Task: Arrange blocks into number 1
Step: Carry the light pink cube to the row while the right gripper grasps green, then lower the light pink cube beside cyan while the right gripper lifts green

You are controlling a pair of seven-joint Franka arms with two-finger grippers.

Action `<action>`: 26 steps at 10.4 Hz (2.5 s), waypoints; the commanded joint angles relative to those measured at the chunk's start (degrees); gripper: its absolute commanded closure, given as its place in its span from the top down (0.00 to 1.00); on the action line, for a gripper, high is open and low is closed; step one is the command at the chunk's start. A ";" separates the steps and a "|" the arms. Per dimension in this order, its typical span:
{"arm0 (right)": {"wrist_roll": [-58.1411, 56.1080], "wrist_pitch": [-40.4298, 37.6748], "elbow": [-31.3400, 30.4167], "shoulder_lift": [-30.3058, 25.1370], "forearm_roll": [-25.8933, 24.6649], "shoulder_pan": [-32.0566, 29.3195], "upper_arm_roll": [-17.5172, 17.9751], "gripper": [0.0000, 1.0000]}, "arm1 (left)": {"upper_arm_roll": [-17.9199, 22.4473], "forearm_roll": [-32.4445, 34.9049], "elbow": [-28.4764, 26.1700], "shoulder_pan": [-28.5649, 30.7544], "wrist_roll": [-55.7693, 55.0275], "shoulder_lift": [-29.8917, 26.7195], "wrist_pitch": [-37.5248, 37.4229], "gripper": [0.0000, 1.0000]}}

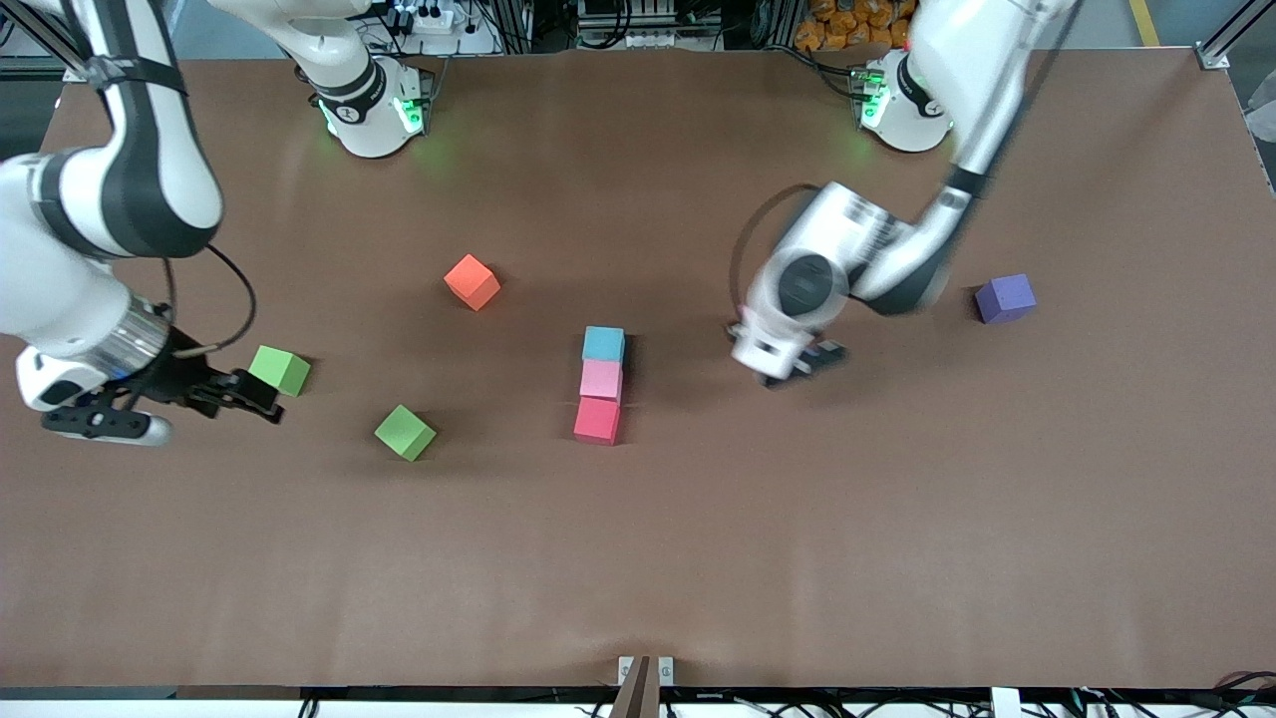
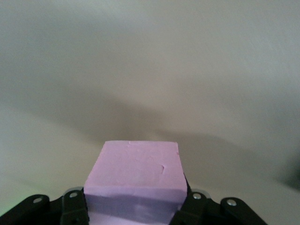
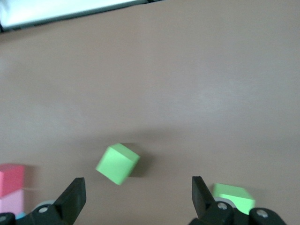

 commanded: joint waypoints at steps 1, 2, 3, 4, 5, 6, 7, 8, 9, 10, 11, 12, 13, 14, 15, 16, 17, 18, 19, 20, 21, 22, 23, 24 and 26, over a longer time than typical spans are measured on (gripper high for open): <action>-6.78 -3.43 -2.62 -0.14 -1.53 -4.92 1.63 1.00 | 0.38 -2.48 6.46 -6.79 -7.16 4.24 0.10 0.00; -6.53 -5.28 -3.85 0.21 -1.70 -5.45 1.54 1.00 | 0.47 -2.93 10.15 -9.95 -9.62 6.62 0.10 0.00; -5.48 -5.39 -5.60 1.09 -1.62 -6.24 1.28 1.00 | 0.47 -2.85 11.58 -12.33 -11.22 7.95 0.10 0.00; -1.47 -4.35 -7.44 1.79 -1.62 -6.25 1.10 1.00 | 0.47 -2.32 11.68 -14.36 -11.23 8.39 2.62 0.00; 3.88 -3.29 -8.16 2.67 -1.62 -5.64 1.10 1.00 | 0.55 -1.80 11.68 -15.51 -10.62 9.09 7.35 0.00; 6.37 -2.76 -8.51 3.46 -1.62 -5.46 1.10 1.00 | 0.64 -0.66 11.77 -16.65 -10.27 10.41 9.66 0.00; 6.31 -2.23 -8.61 4.16 -1.70 -5.46 0.75 1.00 | 0.55 2.05 12.55 -17.53 -10.26 11.46 11.07 0.00; 5.79 -2.14 -9.48 4.26 -3.10 -5.37 -0.65 1.00 | 0.47 3.82 12.82 -18.15 -9.39 12.08 11.43 0.00; 5.69 -2.49 -10.27 4.26 -5.63 -5.37 -1.01 1.00 | 0.47 3.92 12.73 -18.25 -6.60 12.26 11.52 0.00; 5.69 -3.01 -10.89 4.35 -6.44 -5.37 -2.23 1.00 | 0.47 3.83 12.82 -18.16 -3.01 12.27 11.52 0.00; 6.04 -3.02 -11.67 5.48 -6.71 -5.28 -3.55 1.00 | 0.47 3.66 12.82 -18.25 0.34 12.61 11.52 0.00; 6.31 -2.32 -11.68 7.14 -6.71 -4.85 -4.78 1.00 | 0.47 3.74 12.82 -18.16 2.63 13.14 11.52 0.00; 6.40 -1.27 -11.60 8.73 -6.71 -3.54 -6.10 1.00 | 0.55 3.22 12.82 -17.90 5.18 13.58 11.52 0.00; 6.40 -0.13 -11.59 10.05 -6.97 -2.92 -6.89 1.00 | 0.55 2.70 14.47 -17.81 5.81 15.15 11.52 0.00; 5.79 -0.03 -11.51 10.50 -7.06 -2.65 -6.99 1.00 | 0.55 2.52 16.93 -17.98 5.47 17.17 11.44 0.00; 5.69 -0.03 -11.42 10.50 -7.85 -2.21 -7.07 1.00 | 0.64 2.52 18.60 -18.07 5.29 18.32 11.44 0.00; 5.69 0.06 -11.33 10.94 -8.73 -1.51 -7.16 1.00 | 0.73 2.52 19.49 -18.07 5.29 18.59 11.44 0.00; 5.78 0.58 -11.33 11.20 -8.82 -1.42 -7.16 1.00 | 0.90 2.52 20.46 -18.07 5.12 19.20 11.44 0.00; 5.69 0.93 -11.33 11.38 -8.82 -1.42 -7.25 1.00 | 0.99 2.52 20.82 -18.07 4.86 19.99 11.44 0.00; 5.69 1.28 -11.33 11.73 -9.26 -1.24 -7.25 1.00 | 1.25 2.60 21.51 -18.07 4.77 20.70 11.44 0.00; 5.52 1.98 -11.42 11.90 -9.52 -1.24 -7.42 1.00 | 1.26 2.60 21.52 -18.07 4.76 20.96 11.44 0.00; 5.26 1.99 -11.33 11.99 -9.53 -1.24 -7.77 1.00 | 1.26 2.69 21.52 -17.98 4.76 20.88 11.44 0.00; 5.25 2.08 -11.33 12.43 -9.53 -1.24 -7.78 1.00 | 1.26 2.69 21.52 -17.90 4.76 20.88 11.44 0.00; 5.25 2.78 -11.42 12.69 -9.53 -1.24 -7.87 1.00 | 1.69 2.69 21.61 -17.89 4.76 20.88 11.44 0.00; 5.25 3.13 -11.33 13.40 -9.44 -1.24 -8.04 1.00 | 2.49 2.69 21.96 -18.07 4.94 20.88 11.44 0.00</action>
